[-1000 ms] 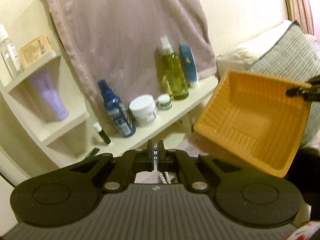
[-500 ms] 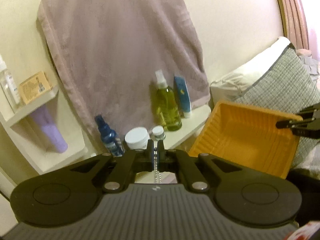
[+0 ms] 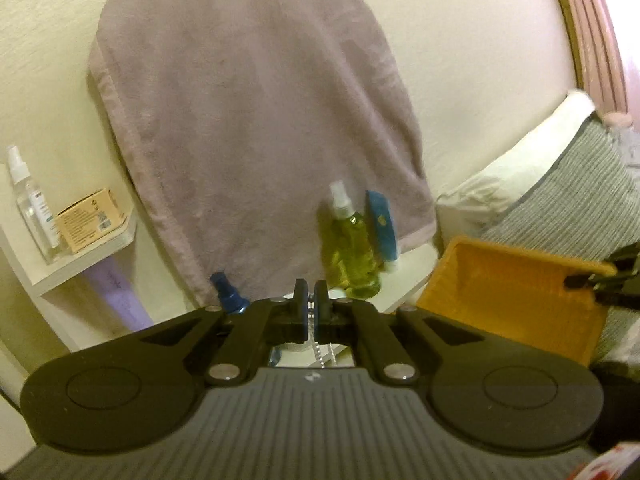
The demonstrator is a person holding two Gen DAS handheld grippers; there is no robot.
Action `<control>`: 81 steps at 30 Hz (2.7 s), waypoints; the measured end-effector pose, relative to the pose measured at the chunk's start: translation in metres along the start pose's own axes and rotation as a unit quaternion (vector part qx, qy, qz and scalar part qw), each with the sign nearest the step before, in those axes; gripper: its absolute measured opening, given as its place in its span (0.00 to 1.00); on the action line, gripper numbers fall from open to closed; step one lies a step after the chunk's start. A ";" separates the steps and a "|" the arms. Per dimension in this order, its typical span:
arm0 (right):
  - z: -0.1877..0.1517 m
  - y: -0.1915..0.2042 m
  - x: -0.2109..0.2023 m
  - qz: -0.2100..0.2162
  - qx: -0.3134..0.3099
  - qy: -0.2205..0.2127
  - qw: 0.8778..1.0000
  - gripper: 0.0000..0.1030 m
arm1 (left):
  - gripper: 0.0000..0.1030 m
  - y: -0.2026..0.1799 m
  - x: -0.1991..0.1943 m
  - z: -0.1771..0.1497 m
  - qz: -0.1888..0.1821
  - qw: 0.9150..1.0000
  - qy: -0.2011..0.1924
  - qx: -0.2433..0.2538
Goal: Organize jewelry
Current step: 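Lift the bead strand high with the left gripper while the right gripper holds the tray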
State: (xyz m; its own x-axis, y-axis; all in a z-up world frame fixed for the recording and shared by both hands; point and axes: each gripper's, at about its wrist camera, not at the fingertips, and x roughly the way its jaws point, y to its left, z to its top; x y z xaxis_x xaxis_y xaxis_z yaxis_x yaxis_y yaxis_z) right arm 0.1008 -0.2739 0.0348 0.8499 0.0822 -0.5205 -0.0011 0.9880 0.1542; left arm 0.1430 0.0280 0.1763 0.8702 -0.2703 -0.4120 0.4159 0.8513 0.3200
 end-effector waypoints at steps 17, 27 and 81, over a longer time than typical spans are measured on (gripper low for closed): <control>-0.002 -0.003 0.009 -0.001 0.001 0.013 1.000 0.06 | 0.10 0.027 0.094 -0.117 0.054 0.982 0.171 -0.057; -0.001 -0.007 0.012 0.000 0.005 0.015 1.000 0.06 | 0.22 0.001 0.112 -0.143 -0.026 0.972 0.185 -0.145; 0.004 0.004 0.001 0.008 -0.004 -0.005 1.000 0.07 | 0.06 0.054 -0.049 0.064 0.010 0.995 -0.054 -0.081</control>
State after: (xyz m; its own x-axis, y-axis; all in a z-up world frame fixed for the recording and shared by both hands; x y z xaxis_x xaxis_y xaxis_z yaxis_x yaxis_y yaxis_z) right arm 0.1040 -0.2701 0.0378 0.8550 0.0974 -0.5095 -0.0197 0.9876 0.1558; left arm 0.1398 0.0583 0.2684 0.9052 -0.2910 -0.3097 0.3568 0.9163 0.1817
